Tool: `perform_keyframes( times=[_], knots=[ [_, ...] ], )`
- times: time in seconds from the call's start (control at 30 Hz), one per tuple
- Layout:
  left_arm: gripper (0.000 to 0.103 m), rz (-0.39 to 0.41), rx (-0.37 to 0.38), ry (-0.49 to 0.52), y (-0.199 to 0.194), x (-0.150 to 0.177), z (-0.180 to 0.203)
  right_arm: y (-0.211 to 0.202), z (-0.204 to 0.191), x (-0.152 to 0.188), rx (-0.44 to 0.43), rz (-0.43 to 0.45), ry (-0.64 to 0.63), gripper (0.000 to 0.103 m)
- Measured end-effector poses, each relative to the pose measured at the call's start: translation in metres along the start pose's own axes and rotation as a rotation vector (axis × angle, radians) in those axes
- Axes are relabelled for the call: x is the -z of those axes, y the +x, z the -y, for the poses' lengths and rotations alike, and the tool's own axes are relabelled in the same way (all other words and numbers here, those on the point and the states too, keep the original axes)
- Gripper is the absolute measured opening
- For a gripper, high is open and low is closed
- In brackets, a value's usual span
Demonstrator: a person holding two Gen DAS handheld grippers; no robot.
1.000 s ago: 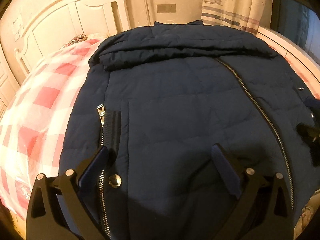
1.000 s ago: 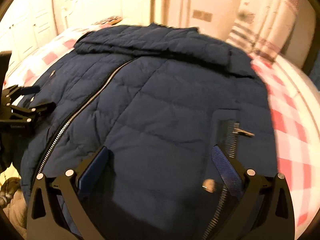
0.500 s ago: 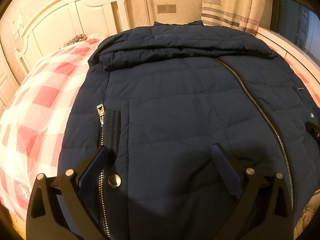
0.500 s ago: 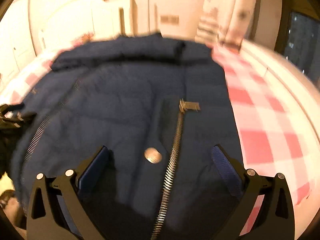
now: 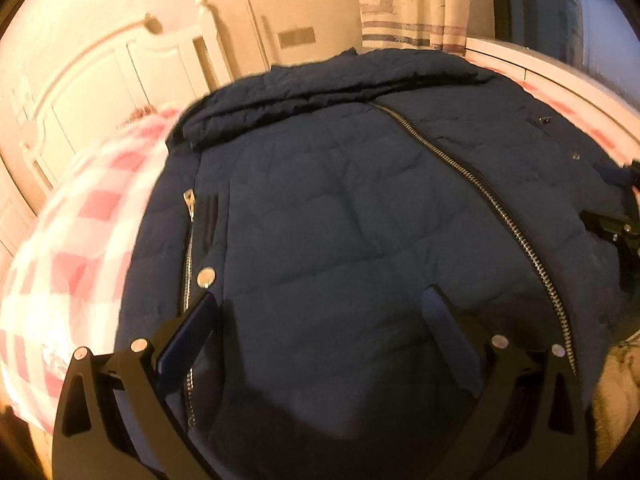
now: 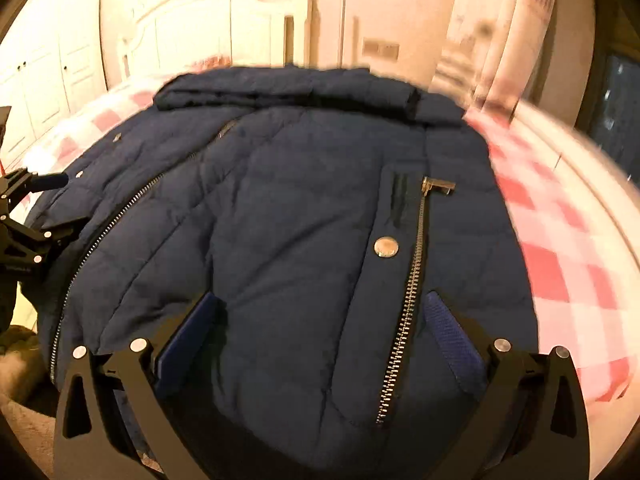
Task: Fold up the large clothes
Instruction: 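Grasp the jacket's zipper-side edge with both grippers and lift it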
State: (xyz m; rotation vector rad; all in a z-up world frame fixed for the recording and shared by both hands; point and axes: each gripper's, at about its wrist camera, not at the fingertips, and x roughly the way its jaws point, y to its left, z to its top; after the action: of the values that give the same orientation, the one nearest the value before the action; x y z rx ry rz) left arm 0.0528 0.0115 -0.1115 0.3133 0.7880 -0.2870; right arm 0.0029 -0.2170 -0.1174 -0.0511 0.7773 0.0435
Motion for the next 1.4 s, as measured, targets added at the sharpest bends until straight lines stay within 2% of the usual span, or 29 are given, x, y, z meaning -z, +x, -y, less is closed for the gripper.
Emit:
perform_keyframes(
  times=[0.03, 0.1, 0.17, 0.23, 0.27, 0.33, 0.37, 0.5, 0.67, 0.8, 0.9, 0.93, 1.03, 1.1, 1.17, 1.2, 1.27, 1.33, 1.37, 1.4],
  knots=[
    [0.101, -0.007, 0.003, -0.006, -0.003, 0.000, -0.003, -0.001, 0.003, -0.001, -0.010, -0.014, 0.010, 0.099],
    [0.101, 0.030, -0.031, -0.022, -0.019, 0.007, -0.015, -0.008, 0.009, -0.004, 0.010, -0.022, 0.018, 0.099],
    [0.101, 0.048, -0.074, -0.038, -0.028, 0.020, -0.025, -0.022, 0.013, 0.001, 0.057, 0.022, 0.027, 0.099],
    [0.101, 0.002, -0.086, -0.058, -0.023, 0.036, -0.040, -0.022, 0.023, 0.011, 0.046, 0.018, 0.062, 0.099],
    [0.101, 0.003, -0.054, -0.090, -0.023, 0.044, -0.050, -0.018, 0.027, 0.018, 0.041, -0.003, 0.076, 0.099],
    [0.101, 0.000, 0.005, -0.177, -0.030, 0.056, -0.069, -0.020, 0.030, 0.028, 0.025, 0.032, 0.085, 0.099],
    [0.101, 0.007, 0.011, -0.182, -0.034, 0.059, -0.072, -0.023, 0.028, 0.029, 0.032, 0.022, 0.080, 0.099],
    [0.101, 0.034, -0.059, -0.160, -0.052, 0.076, -0.081, -0.044, 0.031, 0.030, 0.051, 0.031, 0.069, 0.098],
    [0.101, 0.003, 0.014, -0.256, -0.051, 0.092, -0.098, -0.050, 0.052, 0.052, 0.060, -0.006, 0.145, 0.098],
    [0.101, -0.011, 0.020, -0.227, -0.048, 0.089, -0.093, -0.044, 0.062, 0.077, 0.014, -0.061, 0.220, 0.098],
    [0.100, -0.021, 0.027, -0.193, -0.047, 0.088, -0.084, -0.039, 0.062, 0.088, -0.048, -0.062, 0.243, 0.096],
    [0.098, -0.022, 0.029, -0.178, -0.047, 0.089, -0.080, -0.037, 0.061, 0.090, -0.078, -0.058, 0.264, 0.093],
    [0.079, 0.001, 0.014, -0.150, -0.053, 0.091, -0.072, -0.035, 0.061, 0.089, -0.112, -0.047, 0.285, 0.087],
    [0.057, 0.017, 0.029, -0.162, -0.058, 0.090, -0.075, -0.041, 0.054, 0.085, -0.101, -0.033, 0.245, 0.067],
    [0.046, 0.040, 0.026, -0.175, -0.064, 0.086, -0.078, -0.051, 0.047, 0.082, -0.069, -0.025, 0.191, 0.055],
    [0.044, 0.044, 0.021, -0.181, -0.064, 0.085, -0.079, -0.056, 0.043, 0.079, -0.062, -0.012, 0.171, 0.052],
    [0.047, 0.049, 0.018, -0.188, -0.062, 0.082, -0.082, -0.062, 0.042, 0.077, -0.055, 0.013, 0.161, 0.052],
    [0.062, 0.055, 0.007, -0.197, -0.059, 0.079, -0.082, -0.061, 0.041, 0.076, -0.053, 0.028, 0.159, 0.053],
    [0.077, 0.053, 0.012, -0.194, -0.057, 0.078, -0.080, -0.058, 0.041, 0.076, -0.051, 0.023, 0.163, 0.057],
    [0.082, 0.056, 0.015, -0.189, -0.052, 0.076, -0.078, -0.054, 0.042, 0.076, -0.060, 0.017, 0.170, 0.064]
  ],
)
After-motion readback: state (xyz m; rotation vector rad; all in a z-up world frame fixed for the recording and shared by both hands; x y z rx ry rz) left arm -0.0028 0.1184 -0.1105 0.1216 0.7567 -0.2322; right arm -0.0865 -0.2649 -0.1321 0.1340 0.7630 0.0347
